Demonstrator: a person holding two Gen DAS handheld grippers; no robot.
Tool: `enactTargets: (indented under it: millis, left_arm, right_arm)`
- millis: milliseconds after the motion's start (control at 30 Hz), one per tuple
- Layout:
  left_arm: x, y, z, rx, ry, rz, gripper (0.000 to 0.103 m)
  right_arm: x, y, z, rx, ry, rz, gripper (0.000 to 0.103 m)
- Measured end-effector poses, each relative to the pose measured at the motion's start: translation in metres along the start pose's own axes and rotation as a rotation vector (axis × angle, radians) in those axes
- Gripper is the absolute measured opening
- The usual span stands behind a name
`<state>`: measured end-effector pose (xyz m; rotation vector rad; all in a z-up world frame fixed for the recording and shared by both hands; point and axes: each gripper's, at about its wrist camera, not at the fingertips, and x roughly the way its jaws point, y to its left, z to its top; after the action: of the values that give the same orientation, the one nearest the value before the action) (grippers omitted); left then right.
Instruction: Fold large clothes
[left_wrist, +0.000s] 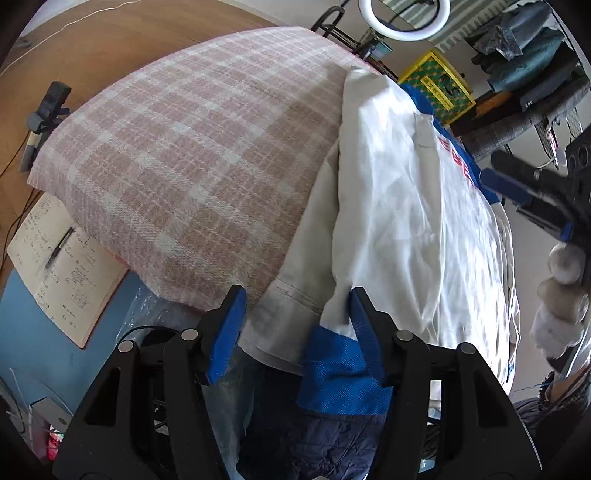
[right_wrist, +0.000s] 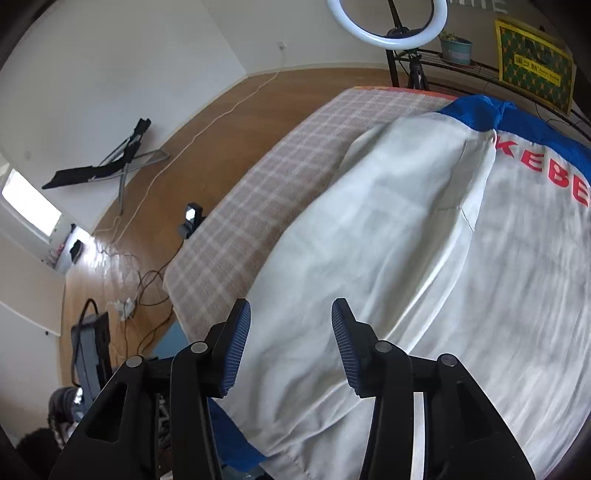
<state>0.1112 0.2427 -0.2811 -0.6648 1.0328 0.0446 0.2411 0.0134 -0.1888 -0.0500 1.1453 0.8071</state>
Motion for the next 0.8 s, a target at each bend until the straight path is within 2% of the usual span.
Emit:
enactTargets:
  millis: [67, 133, 233, 300, 400, 467, 600, 800]
  left_arm:
    - [0.003, 0.004, 0.002, -0.007, 0.003, -0.014, 0.058]
    - [0.004, 0.003, 0.001, 0.010, 0.002, -0.009, 0.059]
    - [0.005, -0.001, 0.000, 0.039, 0.005, -0.002, 0.059]
    - [0.004, -0.002, 0.000, 0.039, 0.009, -0.015, 0.052]
    - [0.003, -0.008, -0.002, 0.068, 0.014, -0.016, 0.036]
    - [0.000, -0.008, -0.002, 0.061, 0.016, -0.051, 0.022]
    - [-0.012, -0.016, -0.001, 0.056, 0.003, -0.157, 0.016]
    - [-0.024, -0.048, -0.005, 0.168, -0.028, -0.221, 0.015]
  right_arm:
    - [0.004, 0.004, 0.012, -0.013, 0.001, 0.023, 0.045]
    - [0.013, 0.013, 0.024, -0.030, 0.006, -0.009, 0.052]
    - [0.022, 0.012, 0.042, -0.043, 0.009, -0.044, 0.055]
    - [0.034, 0.010, 0.057, -0.030, 0.021, -0.067, 0.055]
    - [0.051, 0.004, 0.076, -0.015, 0.035, -0.132, 0.055]
    - [0.067, 0.001, 0.086, 0.000, 0.056, -0.167, 0.055]
    - [0.097, -0.004, 0.101, 0.019, 0.107, -0.212, 0.055]
    - [0.136, 0.008, 0.116, -0.050, 0.186, -0.283, 0.055]
